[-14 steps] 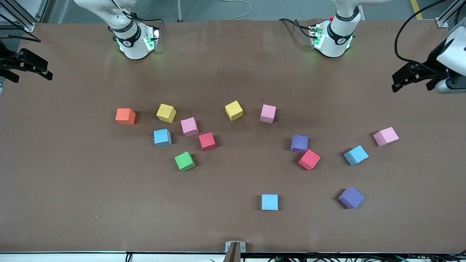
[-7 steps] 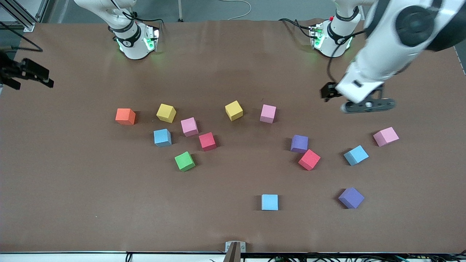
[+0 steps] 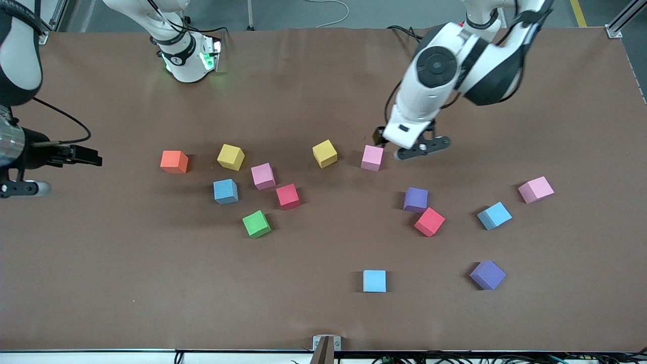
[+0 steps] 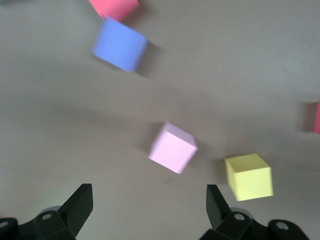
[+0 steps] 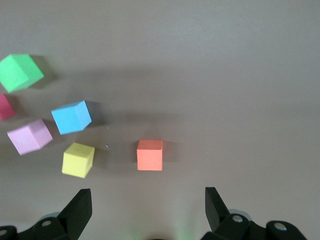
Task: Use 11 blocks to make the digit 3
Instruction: 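Reach the left gripper to the yellow cube while the right gripper reaches the red cube, then grasp the yellow cube with the left gripper while the right gripper grasps the red cube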
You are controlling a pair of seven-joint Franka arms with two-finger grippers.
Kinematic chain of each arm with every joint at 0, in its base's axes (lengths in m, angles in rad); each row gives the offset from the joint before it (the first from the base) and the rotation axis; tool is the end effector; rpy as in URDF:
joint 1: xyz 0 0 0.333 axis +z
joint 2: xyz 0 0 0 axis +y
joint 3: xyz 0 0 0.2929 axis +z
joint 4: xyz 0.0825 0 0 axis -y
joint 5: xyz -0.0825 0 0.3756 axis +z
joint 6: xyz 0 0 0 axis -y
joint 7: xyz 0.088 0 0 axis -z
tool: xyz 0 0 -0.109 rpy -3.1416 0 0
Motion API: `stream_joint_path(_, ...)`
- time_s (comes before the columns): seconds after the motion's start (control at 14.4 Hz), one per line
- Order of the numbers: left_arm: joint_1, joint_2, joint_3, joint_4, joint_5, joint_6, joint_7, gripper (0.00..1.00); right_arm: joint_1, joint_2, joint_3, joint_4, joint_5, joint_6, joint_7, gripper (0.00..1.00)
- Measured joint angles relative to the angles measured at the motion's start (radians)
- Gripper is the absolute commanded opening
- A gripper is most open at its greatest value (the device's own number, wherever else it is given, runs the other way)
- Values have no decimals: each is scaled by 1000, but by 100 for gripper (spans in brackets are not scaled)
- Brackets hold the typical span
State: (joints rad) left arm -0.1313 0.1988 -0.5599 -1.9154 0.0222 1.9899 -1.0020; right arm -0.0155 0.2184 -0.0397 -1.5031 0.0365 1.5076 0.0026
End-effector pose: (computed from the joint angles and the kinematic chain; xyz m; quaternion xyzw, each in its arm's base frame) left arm 0.4506 -0.3582 0.3779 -0.9864 -0.1515 0.0630 0.0067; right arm 0.5900 -0.0264 0.5012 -0.9938 0.0295 0.1062 0.0167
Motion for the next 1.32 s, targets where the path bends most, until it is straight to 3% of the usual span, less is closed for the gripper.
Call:
stream_joint_path(0.28,-124,144,0,-3,4,178,-314,100,48,1,14,-46,36,74,213,100)
stream_joint_path(0.62,-206,309,0,-3,125,391,-648,100,201,1,19,-159,57,242,551,100)
stream_joint_path(1.18,-234,381,1,0,163,494,-713,100,425,13,21,-333,57,544,1053,100)
stream_joint_path(1.32,-234,388,2,0,173,506,-713,100,467,47,21,-335,58,583,1206,100)
